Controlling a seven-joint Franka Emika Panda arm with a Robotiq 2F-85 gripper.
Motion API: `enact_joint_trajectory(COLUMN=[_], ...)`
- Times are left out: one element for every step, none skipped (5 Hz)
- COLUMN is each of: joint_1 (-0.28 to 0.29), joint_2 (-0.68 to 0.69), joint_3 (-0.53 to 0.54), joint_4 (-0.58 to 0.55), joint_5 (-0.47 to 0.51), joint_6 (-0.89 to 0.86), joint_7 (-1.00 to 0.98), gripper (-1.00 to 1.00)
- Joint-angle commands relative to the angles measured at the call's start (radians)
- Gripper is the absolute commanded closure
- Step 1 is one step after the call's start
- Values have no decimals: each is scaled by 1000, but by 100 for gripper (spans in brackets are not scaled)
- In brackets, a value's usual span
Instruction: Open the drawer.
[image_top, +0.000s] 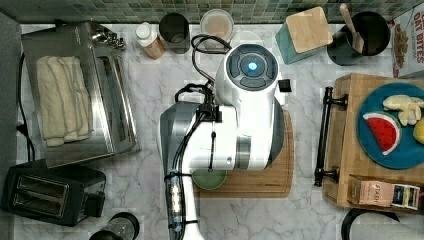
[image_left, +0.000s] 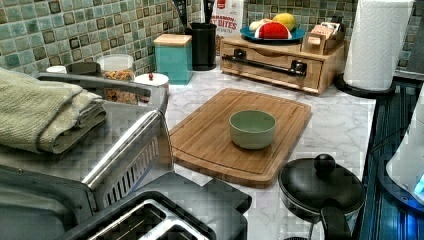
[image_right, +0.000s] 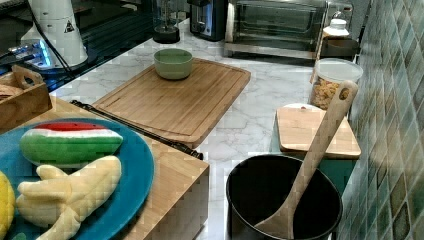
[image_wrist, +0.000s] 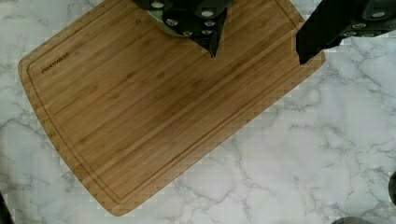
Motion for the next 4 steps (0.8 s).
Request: enact_joint_trajectory(joint_1=[-1,-18,-36,-71], joint_2=[0,-31,-54,-76], joint_3=[2,-9,-28,-64], joint_4=[-8,-82,-145,-223], joint_5=[7,-26,-99,-115], joint_6=[0,78,145,263], joint_7=[0,-103,-218,-381], gripper=[-100,-100,-100,-100])
